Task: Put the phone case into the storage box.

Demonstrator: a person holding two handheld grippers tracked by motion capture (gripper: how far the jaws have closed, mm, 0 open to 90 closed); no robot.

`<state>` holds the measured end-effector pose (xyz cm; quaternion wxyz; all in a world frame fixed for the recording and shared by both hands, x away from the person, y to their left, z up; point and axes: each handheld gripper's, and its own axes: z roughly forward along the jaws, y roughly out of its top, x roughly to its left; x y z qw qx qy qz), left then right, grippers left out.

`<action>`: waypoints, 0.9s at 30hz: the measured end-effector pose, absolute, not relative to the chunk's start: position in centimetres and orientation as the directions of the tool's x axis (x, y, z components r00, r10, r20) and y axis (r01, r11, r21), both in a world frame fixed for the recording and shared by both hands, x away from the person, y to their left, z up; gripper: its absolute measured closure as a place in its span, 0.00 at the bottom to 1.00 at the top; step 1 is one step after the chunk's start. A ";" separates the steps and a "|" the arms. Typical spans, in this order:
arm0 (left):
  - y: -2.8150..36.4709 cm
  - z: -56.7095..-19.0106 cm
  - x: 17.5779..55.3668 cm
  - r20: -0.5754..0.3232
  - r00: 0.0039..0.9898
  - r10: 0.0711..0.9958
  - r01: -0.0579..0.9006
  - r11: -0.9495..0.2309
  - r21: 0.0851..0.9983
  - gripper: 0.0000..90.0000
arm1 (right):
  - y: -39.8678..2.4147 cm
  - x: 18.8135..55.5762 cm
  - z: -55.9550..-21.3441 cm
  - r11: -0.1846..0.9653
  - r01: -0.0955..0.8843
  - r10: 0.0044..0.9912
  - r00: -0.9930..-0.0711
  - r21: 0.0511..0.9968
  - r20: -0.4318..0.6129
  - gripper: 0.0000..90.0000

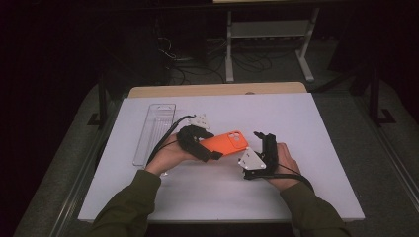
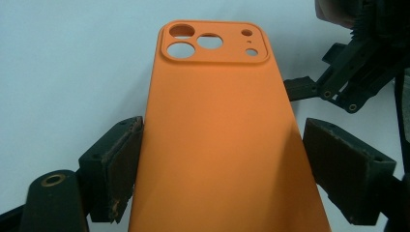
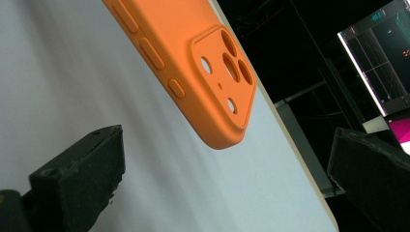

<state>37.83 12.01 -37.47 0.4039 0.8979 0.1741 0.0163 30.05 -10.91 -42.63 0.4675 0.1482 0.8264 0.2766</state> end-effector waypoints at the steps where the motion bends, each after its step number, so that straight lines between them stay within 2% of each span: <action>1: 12.0 -37.5 37.8 -0.111 0.939 0.326 0.300 -0.613 0.731 0.19 | -10.9 30.1 -42.6 0.803 -0.014 0.504 -0.519 0.596 -0.691 0.00; 6: 12.0 -37.5 37.8 -0.108 0.939 0.326 0.297 -0.615 0.731 0.18 | -10.7 29.9 -42.7 0.815 -0.024 0.493 -0.498 0.579 -0.714 0.00; 10: 11.9 -37.5 37.7 -0.117 0.936 0.333 0.309 -0.611 0.729 0.18 | -10.7 29.8 -42.6 0.854 -0.062 0.426 -0.487 0.516 -0.763 0.00; 27: 11.9 -37.6 37.7 -0.124 0.933 0.338 0.318 -0.612 0.725 0.18 | -10.1 29.4 -42.9 0.891 -0.110 0.356 -0.434 0.441 -0.828 0.00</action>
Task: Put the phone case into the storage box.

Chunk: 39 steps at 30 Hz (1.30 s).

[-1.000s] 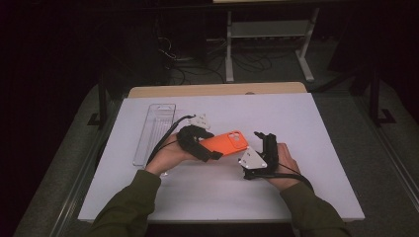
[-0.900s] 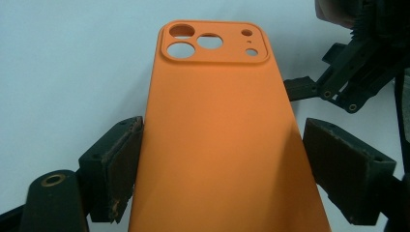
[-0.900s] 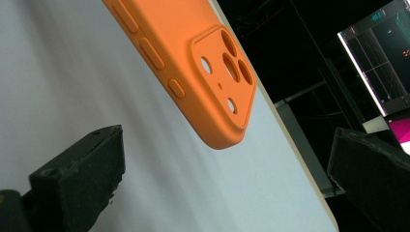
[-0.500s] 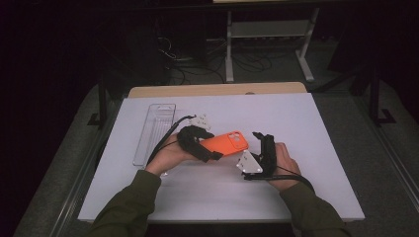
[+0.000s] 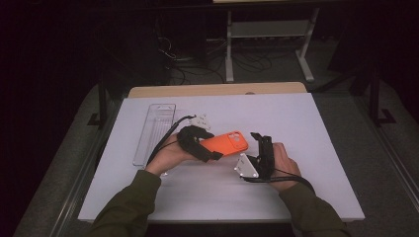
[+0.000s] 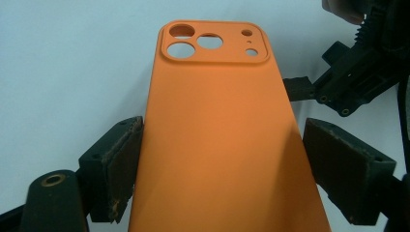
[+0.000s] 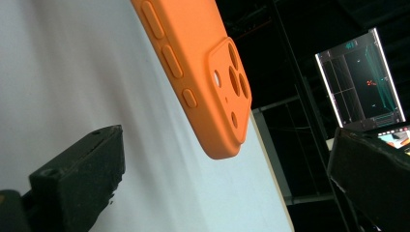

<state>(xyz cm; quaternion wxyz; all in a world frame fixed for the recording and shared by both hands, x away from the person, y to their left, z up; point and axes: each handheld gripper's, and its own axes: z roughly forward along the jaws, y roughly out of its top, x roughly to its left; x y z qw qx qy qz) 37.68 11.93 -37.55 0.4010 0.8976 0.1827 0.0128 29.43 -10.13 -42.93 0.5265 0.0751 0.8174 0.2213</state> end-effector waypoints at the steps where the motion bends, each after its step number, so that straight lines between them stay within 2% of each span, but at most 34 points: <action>1: 11.9 -37.6 37.7 -0.124 0.933 0.338 0.318 -0.612 0.725 0.19 | -10.1 29.4 -42.9 0.891 -0.110 0.356 -0.434 0.441 -0.828 0.00; 9: 11.9 -37.6 37.7 -0.124 0.932 0.339 0.318 -0.609 0.726 0.18 | -9.8 29.2 -43.0 0.903 -0.133 0.327 -0.408 0.410 -0.853 0.00; 11: 11.9 -37.6 37.7 -0.123 0.933 0.339 0.317 -0.609 0.727 0.18 | -9.8 29.1 -43.0 0.915 -0.144 0.294 -0.402 0.377 -0.867 0.00; 16: 11.9 -37.6 37.7 -0.126 0.932 0.339 0.319 -0.606 0.729 0.19 | -9.5 29.0 -43.2 0.914 -0.154 0.296 -0.383 0.376 -0.875 0.00; 23: 12.0 -37.6 37.7 -0.122 0.933 0.337 0.315 -0.608 0.729 0.19 | -9.2 28.8 -43.1 0.930 -0.188 0.239 -0.346 0.317 -0.907 0.00; 39: 12.0 -37.6 37.6 -0.130 0.931 0.341 0.324 -0.609 0.724 0.19 | -8.2 28.5 -43.4 0.932 -0.248 0.184 -0.307 0.265 -0.934 0.00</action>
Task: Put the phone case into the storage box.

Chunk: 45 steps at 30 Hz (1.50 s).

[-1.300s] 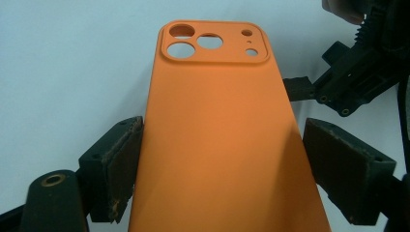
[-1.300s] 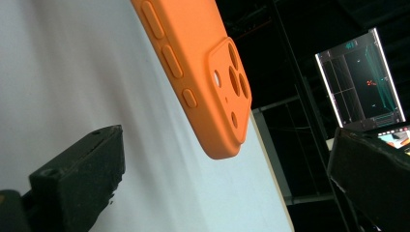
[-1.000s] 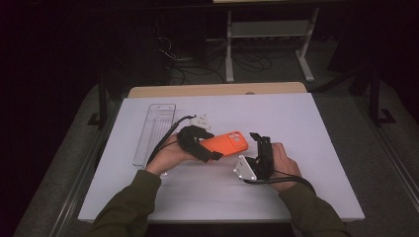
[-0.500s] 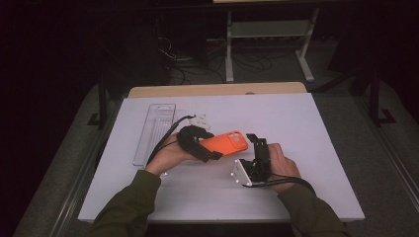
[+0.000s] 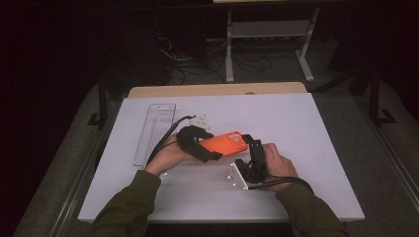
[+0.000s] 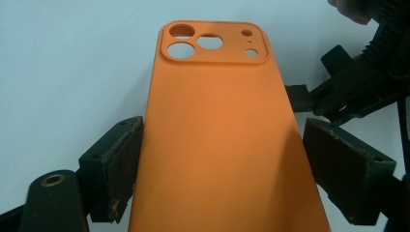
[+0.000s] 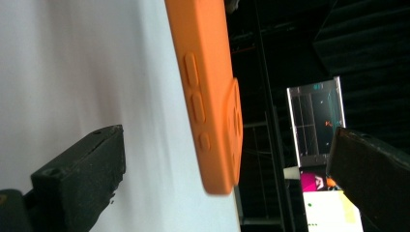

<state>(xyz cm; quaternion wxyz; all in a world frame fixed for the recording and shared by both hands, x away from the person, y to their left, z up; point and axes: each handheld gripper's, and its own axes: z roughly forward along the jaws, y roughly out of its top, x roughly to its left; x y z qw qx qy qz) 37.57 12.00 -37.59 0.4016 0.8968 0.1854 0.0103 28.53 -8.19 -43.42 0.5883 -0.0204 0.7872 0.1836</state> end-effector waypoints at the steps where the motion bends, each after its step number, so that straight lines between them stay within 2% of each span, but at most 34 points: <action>1: 12.0 -37.6 37.6 -0.127 0.931 0.342 0.323 -0.609 0.724 0.19 | -7.8 28.6 -43.5 0.929 -0.267 0.179 -0.284 0.256 -0.942 0.00; 14: 12.0 -37.6 37.7 -0.126 0.933 0.338 0.319 -0.611 0.724 0.18 | -6.7 29.1 -43.8 0.935 -0.299 0.114 -0.260 0.192 -0.959 0.00; 22: 11.9 -37.6 37.6 -0.123 0.935 0.332 0.314 -0.617 0.722 0.18 | -6.4 28.9 -44.0 0.937 -0.307 0.092 -0.238 0.165 -0.967 0.05; 34: 11.8 -37.6 37.5 -0.117 0.939 0.325 0.305 -0.621 0.722 0.18 | -6.4 28.4 -44.0 0.939 -0.311 0.080 -0.222 0.149 -0.972 0.18; 45: 11.8 -37.6 37.5 -0.117 0.939 0.323 0.304 -0.624 0.720 0.18 | -6.3 28.2 -44.2 0.936 -0.326 0.052 -0.235 0.129 -0.971 0.34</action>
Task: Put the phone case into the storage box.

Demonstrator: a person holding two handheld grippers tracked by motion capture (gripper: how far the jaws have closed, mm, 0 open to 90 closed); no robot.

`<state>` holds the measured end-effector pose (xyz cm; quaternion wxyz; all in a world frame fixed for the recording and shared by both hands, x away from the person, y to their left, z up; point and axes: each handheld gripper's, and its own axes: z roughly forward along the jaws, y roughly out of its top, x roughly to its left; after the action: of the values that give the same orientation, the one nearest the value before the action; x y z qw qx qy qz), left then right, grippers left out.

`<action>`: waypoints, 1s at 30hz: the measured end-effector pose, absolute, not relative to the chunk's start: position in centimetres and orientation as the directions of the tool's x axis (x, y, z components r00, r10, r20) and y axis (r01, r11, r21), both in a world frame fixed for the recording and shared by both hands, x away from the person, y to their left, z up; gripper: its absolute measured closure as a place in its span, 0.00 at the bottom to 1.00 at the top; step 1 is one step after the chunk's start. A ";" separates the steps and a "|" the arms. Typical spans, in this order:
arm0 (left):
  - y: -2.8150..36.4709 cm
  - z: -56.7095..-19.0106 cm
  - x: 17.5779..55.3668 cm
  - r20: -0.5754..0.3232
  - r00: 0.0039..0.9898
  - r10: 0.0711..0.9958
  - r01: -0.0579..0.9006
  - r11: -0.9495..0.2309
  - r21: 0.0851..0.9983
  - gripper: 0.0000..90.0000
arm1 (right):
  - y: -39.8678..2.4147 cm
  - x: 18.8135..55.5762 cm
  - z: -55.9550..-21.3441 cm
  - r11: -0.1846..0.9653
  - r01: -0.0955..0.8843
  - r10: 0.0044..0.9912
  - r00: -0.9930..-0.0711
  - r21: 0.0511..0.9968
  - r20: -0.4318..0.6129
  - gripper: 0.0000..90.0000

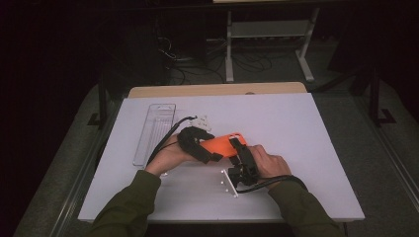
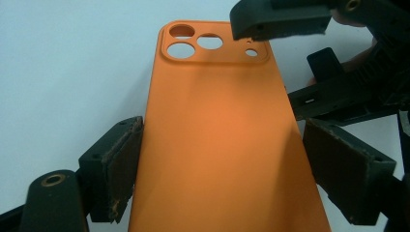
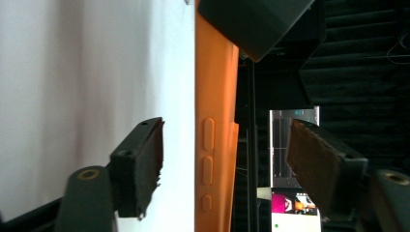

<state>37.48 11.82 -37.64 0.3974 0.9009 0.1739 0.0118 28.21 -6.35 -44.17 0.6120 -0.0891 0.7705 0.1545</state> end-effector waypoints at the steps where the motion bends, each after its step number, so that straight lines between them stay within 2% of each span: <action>1: 11.8 -37.6 37.5 -0.117 0.939 0.323 0.304 -0.624 0.720 0.18 | -6.3 28.2 -44.2 0.936 -0.326 0.052 -0.235 0.129 -0.971 0.34; 3: 11.7 -37.7 37.4 -0.122 0.938 0.324 0.308 -0.623 0.719 0.18 | -6.4 28.2 -44.2 0.936 -0.326 0.049 -0.246 0.131 -0.968 0.39; 15: 11.7 -37.7 37.4 -0.118 0.940 0.321 0.305 -0.627 0.717 0.18 | -6.3 28.1 -44.3 0.940 -0.319 0.042 -0.248 0.123 -0.968 0.50; 16: 11.7 -37.7 37.4 -0.117 0.940 0.319 0.303 -0.629 0.716 0.18 | -6.3 28.0 -44.4 0.938 -0.324 0.046 -0.241 0.125 -0.969 0.56; 24: 11.6 -37.8 37.3 -0.123 0.940 0.319 0.307 -0.630 0.713 0.18 | -6.3 28.0 -44.3 0.936 -0.326 0.051 -0.246 0.132 -0.968 0.61; 30: 11.7 -37.8 37.4 -0.119 0.940 0.320 0.305 -0.630 0.714 0.18 | -6.3 27.9 -44.2 0.935 -0.328 0.054 -0.247 0.136 -0.967 0.70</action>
<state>37.45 11.73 -37.78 0.3939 0.9027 0.1729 0.0094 27.88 -6.33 -44.18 0.6070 -0.0885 0.7739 0.1574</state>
